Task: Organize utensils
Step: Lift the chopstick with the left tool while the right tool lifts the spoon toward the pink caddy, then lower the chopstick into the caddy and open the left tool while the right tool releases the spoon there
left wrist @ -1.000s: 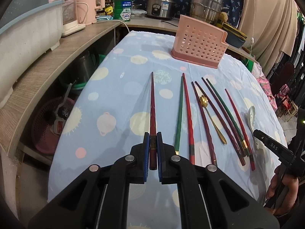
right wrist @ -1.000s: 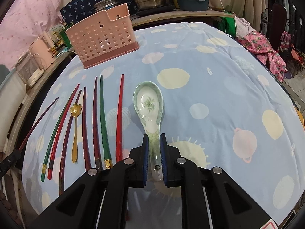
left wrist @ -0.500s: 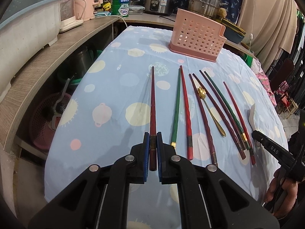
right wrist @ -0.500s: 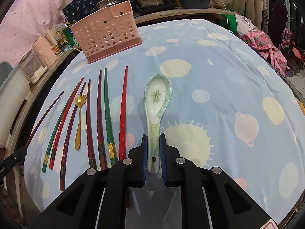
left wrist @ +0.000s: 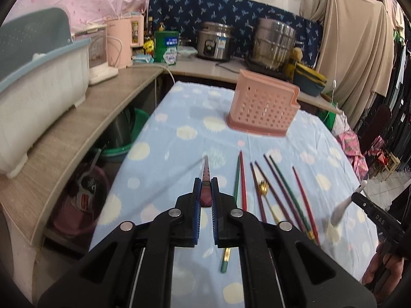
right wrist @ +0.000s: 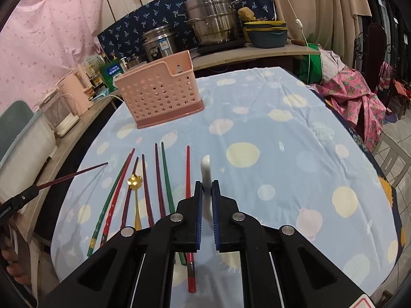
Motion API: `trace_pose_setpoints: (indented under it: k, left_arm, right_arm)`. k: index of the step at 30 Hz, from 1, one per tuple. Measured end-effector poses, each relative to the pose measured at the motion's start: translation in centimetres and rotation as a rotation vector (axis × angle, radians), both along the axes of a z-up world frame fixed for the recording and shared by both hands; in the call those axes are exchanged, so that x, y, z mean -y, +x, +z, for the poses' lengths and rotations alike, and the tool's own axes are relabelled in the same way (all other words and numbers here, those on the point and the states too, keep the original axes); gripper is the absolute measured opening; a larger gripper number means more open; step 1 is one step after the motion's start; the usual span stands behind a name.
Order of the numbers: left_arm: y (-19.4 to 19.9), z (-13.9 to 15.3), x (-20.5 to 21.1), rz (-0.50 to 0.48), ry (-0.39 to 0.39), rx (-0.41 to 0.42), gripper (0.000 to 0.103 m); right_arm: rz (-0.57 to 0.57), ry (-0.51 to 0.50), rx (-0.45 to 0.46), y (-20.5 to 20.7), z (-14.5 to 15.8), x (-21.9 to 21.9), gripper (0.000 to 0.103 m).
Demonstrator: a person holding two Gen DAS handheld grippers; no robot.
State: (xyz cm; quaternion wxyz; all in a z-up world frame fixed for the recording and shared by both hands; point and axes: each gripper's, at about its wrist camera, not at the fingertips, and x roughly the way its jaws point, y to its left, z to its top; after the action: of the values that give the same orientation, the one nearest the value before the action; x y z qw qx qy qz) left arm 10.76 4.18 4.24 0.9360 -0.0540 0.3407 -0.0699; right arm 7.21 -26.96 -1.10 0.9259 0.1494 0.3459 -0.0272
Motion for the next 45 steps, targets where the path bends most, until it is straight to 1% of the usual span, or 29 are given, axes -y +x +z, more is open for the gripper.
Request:
trace_pose_setpoints:
  k: [4,8,12,16,20,24,28,31,34,36,40,45]
  left_arm:
    - [1.2,1.9,-0.3,0.016,-0.009,0.047,0.007]
    - [2.2,3.5,-0.3,0.017,-0.014,0.083,0.007]
    - [3.5,5.2,0.0,0.010,-0.010,0.120,0.007]
    - [5.7,7.8,0.3,0.002,-0.016,0.168,0.007]
    - [8.2,10.8,0.9,0.006,-0.015,0.230,0.007]
    - [11.3,13.9,1.5,0.002,-0.040,0.284,0.007]
    - [14.0,17.1,2.7,0.006,-0.063,0.377,0.007]
    - [16.1,18.4,3.5,-0.005,-0.095,0.424,0.007]
    - [18.7,18.9,4.9,-0.016,-0.098,0.445,0.007]
    - [20.1,18.7,5.7,-0.022,-0.099,0.446,0.007]
    - [22.8,17.5,7.5,-0.049,-0.104,0.411,0.007]
    - [24.5,15.2,8.9,-0.069,-0.080,0.375,0.007]
  right_arm:
    - [0.000,-0.018,0.024,1.0,1.1,0.3,0.006]
    - [0.003,-0.020,0.037,1.5,1.6,0.5,0.006]
    - [0.020,0.023,0.049,2.7,2.2,1.0,0.006]
    - [0.037,0.038,0.085,4.7,4.0,1.3,0.006]
    - [0.063,0.039,0.137,7.6,6.7,1.5,0.006]
    - [0.093,0.026,0.191,11.1,9.3,1.3,0.006]
    - [0.103,0.035,0.242,14.9,11.0,1.5,0.006]
    - [0.114,0.065,0.277,17.9,11.8,1.7,0.006]
    - [0.121,0.067,0.299,20.9,12.3,1.6,0.006]
    - [0.117,0.076,0.295,22.7,12.3,1.5,0.006]
    - [0.107,0.127,0.262,25.4,10.9,2.1,0.006]
    - [0.112,0.140,0.208,27.0,8.4,2.1,0.006]
